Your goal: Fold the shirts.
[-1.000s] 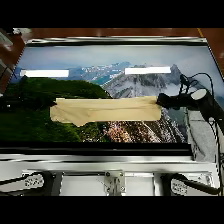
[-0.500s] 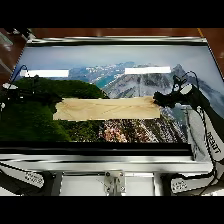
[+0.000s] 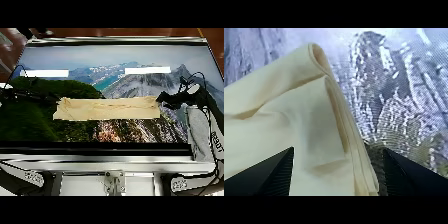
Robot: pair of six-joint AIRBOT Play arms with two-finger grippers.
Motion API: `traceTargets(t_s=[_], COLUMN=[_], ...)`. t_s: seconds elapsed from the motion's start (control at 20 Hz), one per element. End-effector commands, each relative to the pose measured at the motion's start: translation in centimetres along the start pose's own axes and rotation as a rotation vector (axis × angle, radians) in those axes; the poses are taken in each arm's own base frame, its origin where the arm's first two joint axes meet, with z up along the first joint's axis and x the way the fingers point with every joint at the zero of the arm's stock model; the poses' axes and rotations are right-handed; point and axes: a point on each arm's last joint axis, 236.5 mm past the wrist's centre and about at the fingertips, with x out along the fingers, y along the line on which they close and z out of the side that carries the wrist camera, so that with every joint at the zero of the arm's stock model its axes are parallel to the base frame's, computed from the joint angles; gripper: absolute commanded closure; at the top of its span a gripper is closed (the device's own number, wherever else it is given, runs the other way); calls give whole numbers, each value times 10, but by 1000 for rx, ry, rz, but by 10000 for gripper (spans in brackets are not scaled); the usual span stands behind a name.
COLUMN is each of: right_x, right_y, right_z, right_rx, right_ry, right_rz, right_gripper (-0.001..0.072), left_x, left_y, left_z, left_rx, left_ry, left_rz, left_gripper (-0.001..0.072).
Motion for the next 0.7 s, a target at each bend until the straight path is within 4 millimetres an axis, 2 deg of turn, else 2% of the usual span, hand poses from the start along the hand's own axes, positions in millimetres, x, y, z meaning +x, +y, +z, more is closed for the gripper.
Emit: traceTargets(t_s=[0.0,0.1,0.25,0.3,0.35,0.4,0.45,0.5,0.55,0.6,0.65], right_x=[11,28,50,53,53,50,42,32,18,1,-21], right_y=[8,26,37,38,39,42,46,51,60,70,82], right_z=[-8,-14,-21,-22,-21,-21,-20,-16,-11,-5,-2], right_rx=[78,108,189,204,208,203,169,126,93,68,36], right_ry=[56,84,120,126,125,126,118,98,68,39,8], right_rz=[104,191,248,257,263,268,278,286,298,311,329], right_gripper=[35,35,41,153,441,649,648,649,649,649,649], left_x=[-10,-12,-16,-18,-19,-19,-18,-14,-6,7,24], left_y=[-10,-18,-36,-41,-48,-56,-65,-75,-81,-87,-95], left_z=[-6,-4,3,5,8,11,15,18,20,21,21], left_rx=[13,21,30,31,32,33,41,66,81,95,111], left_ry=[20,4,-31,-42,-56,-70,-85,-96,-99,-93,-85], left_rz=[-21,-39,-93,-113,-140,-173,-203,-226,-226,-216,-205], left_gripper=[296,297,297,298,303,328,340,388,461,571,611])
